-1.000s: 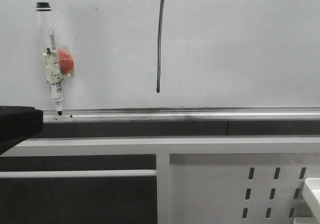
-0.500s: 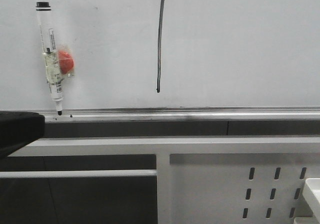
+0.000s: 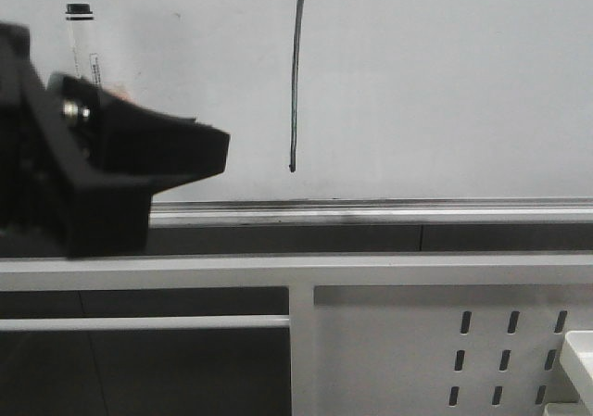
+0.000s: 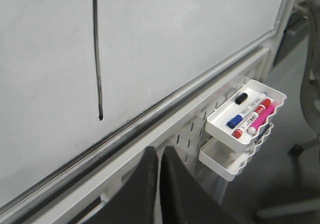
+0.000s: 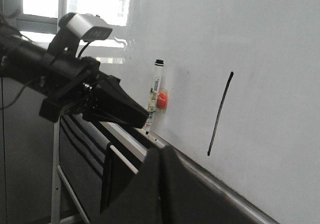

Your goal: Write number 1 on whiteboard

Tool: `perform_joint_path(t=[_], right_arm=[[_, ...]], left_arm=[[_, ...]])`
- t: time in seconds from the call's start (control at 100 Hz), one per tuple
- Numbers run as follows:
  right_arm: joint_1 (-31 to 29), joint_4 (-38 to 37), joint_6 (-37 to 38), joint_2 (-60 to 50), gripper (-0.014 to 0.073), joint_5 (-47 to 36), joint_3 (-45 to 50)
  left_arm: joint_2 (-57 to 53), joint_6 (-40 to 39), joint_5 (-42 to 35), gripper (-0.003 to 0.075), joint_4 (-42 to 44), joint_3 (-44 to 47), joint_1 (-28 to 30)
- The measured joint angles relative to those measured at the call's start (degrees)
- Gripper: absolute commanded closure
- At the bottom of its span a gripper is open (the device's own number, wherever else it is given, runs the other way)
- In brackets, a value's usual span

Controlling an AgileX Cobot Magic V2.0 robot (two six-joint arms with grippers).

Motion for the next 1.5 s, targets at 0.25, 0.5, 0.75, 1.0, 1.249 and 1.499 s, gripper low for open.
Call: perform_joint_path(t=[0.25, 0.5, 0.75, 1.0, 1.249, 1.499], right_arm=[[0.0, 0.0, 0.0, 0.0, 0.0663, 0.0, 0.0], [0.0, 0.0, 0.0, 0.0, 0.0663, 0.0, 0.0], [0.0, 0.0, 0.0, 0.0, 0.0663, 0.0, 0.0], [0.0, 0.0, 0.0, 0.0, 0.0663, 0.0, 0.0], [0.0, 0.0, 0.0, 0.0, 0.0663, 0.0, 0.0], [0.0, 0.0, 0.0, 0.0, 0.0663, 0.0, 0.0]], left_arm=[[-19.5, -0.1, 22.7, 0.0740, 0.7, -5.5, 0.0], [-32.0, 1.6, 29.2, 0.0740, 6.7, -5.5, 0.0], [-43.0, 2.0, 40.7, 0.0740, 11.7, -5.1, 0.8], [-58.4, 2.0, 40.7, 0.0740, 8.9, 1.4, 19.6], [-65.7, 2.0, 35.8, 0.0740, 6.1, 10.8, 41.3], [-66.4, 1.9, 32.4, 0.0740, 0.6, 17.7, 52.5]])
